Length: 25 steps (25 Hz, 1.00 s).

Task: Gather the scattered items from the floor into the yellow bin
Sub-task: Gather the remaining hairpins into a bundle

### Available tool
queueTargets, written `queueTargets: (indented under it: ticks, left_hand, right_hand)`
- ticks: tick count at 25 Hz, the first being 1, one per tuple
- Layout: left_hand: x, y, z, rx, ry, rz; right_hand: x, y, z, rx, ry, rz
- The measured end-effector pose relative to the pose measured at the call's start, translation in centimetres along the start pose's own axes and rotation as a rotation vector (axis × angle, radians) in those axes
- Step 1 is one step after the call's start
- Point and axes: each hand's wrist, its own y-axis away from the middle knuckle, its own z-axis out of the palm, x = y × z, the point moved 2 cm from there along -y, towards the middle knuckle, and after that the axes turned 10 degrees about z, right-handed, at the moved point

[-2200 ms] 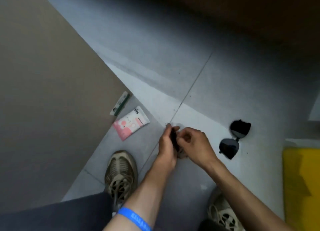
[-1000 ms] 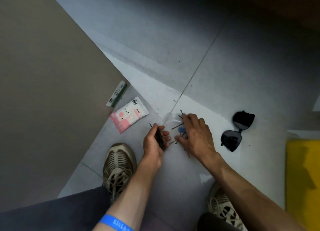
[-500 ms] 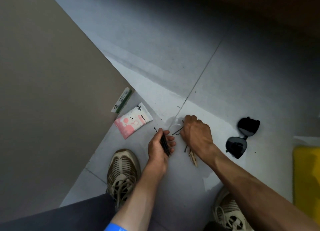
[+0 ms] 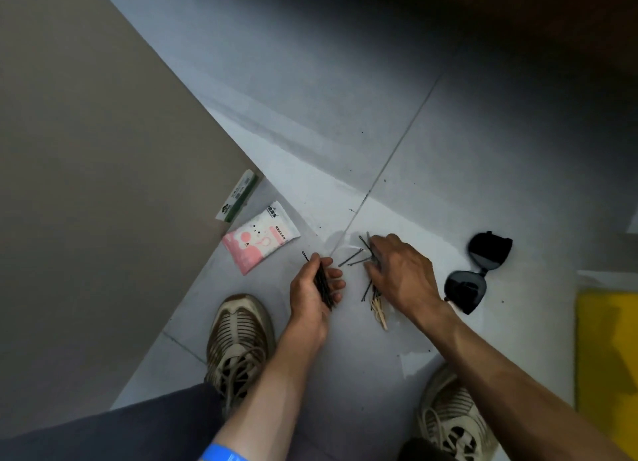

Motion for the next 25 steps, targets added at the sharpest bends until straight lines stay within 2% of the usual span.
queueTargets:
  ticks: [3,7,10,12,14,17,19,22,25]
  left_hand:
    - [0.2,-0.2,-0.4,0.009,0.008,0.015]
    - [0.7,-1.2,-0.8,0.093,-0.124,0.188]
    - [1.2,-2.2,0.2,0.023,-0.373,0.264]
    - [1.3,-2.6,0.9,-0.039,-0.550,0.296]
    - [1.0,-2.4,1.5,-0.077,-0.685,0.315]
    - [-0.3,-1.0,1.8,-0.183,-0.808,0.260]
    - [-1.1,0.0,1.6,-0.232,-0.814,0.207]
    - [-1.0,0.2,0.6,-0.099,-0.683,0.229]
    - [-1.0,0.0,0.4,-0.029,-0.565,0.210]
  right_hand:
    - [-0.8,-0.1,0.0,0.013,-0.004,-0.116]
    - [-1.1,0.2,-0.1,-0.061,0.001,-0.184]
    - [1.2,2.6,-0.7,0.048,-0.175,0.056]
    - [3.3,4.7,-0.4,0.113,-0.143,0.234]
    - [3.8,6.2,0.6,0.051,-0.109,0.327]
    - [1.8,6.1,1.6,-0.054,-0.237,0.302]
    - [1.1,5.3,1.3,-0.036,-0.243,0.292]
    - [1.2,5.2,0.8,0.083,-0.091,0.333]
    - [0.0,5.3,1.2,0.080,0.023,0.313]
